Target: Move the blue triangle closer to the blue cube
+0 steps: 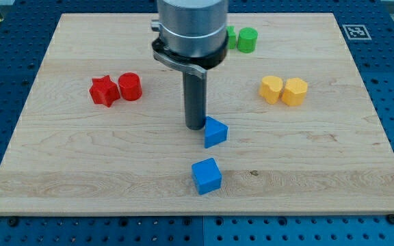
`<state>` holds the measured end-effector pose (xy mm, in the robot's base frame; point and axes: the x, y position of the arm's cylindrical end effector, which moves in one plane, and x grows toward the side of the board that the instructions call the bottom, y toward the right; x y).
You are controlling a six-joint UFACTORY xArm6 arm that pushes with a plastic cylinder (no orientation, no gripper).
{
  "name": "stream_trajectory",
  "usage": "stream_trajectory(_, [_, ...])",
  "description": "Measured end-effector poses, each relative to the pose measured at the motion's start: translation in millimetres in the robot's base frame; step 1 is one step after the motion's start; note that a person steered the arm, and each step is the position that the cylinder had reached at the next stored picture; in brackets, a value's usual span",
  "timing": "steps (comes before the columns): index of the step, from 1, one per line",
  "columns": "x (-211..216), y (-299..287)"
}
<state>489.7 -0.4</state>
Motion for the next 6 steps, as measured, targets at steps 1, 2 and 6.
stream_trajectory(1, [16.7, 16.7])
stream_trajectory(2, [21.3, 38.0])
stream_trajectory(6, [35.3, 86.0])
